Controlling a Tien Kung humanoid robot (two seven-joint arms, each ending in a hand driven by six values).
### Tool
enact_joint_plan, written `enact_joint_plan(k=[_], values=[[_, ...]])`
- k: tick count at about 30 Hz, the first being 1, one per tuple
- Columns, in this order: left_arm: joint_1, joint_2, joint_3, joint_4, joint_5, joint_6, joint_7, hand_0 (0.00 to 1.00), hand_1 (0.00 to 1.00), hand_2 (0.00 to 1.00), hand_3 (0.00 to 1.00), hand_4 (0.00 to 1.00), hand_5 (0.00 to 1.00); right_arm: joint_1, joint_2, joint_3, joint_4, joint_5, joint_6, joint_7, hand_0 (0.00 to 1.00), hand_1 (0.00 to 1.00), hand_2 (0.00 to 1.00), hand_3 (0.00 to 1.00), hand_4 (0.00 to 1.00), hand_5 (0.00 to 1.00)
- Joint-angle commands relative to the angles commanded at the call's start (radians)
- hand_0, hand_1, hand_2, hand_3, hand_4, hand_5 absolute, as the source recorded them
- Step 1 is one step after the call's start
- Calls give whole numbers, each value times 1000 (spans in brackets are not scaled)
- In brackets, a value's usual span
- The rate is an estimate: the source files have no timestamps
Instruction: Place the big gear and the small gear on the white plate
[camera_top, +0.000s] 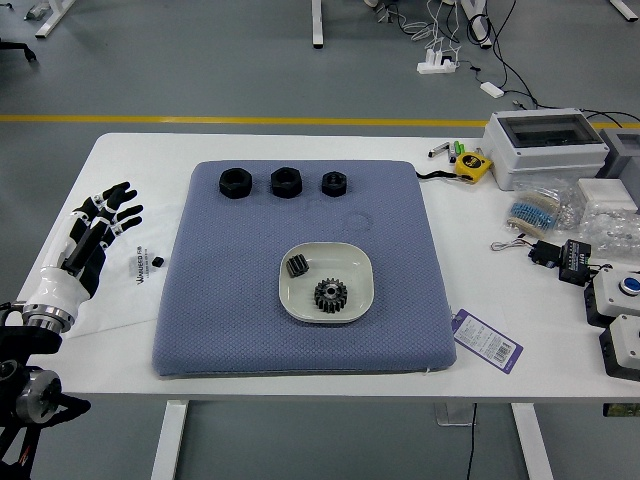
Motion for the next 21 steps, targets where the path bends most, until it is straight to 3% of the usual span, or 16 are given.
enact_joint_plan(k=[21], values=[[7,-2,8,0,8,10,-6,756,739,803,781,934,675,-9,1,-1,1,2,2,0,648,654,731,577,840,677]])
